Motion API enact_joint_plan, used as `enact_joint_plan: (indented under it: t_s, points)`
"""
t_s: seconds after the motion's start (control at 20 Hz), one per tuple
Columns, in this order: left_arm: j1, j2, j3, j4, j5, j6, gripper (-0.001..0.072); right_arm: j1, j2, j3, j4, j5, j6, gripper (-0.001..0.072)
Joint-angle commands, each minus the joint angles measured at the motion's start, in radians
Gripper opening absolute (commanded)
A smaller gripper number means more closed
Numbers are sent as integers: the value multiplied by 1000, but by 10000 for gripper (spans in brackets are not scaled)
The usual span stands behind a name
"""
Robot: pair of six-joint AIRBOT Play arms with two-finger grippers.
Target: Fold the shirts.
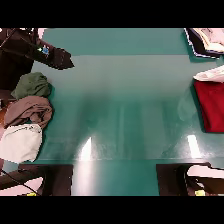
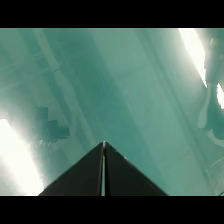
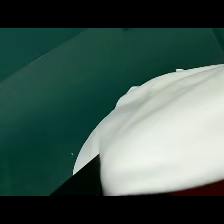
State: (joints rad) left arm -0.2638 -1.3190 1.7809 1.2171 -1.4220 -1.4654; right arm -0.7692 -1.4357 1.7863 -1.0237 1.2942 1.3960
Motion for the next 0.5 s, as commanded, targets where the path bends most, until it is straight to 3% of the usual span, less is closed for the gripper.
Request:
enact_joint_plan:
  t_s: [0.0, 0.25, 0.45]
  points:
    - [0, 0, 0, 11, -1, 8, 23, -19, 43, -1, -102, 87, 44, 14]
    - [0, 0, 0, 14, -4, 35, 23, -20, 60, -71, -288, 261, 97, 16]
    - [0, 0, 0, 13, -3, 71, 23, -20, 130, -229, -449, 285, 122, 20]
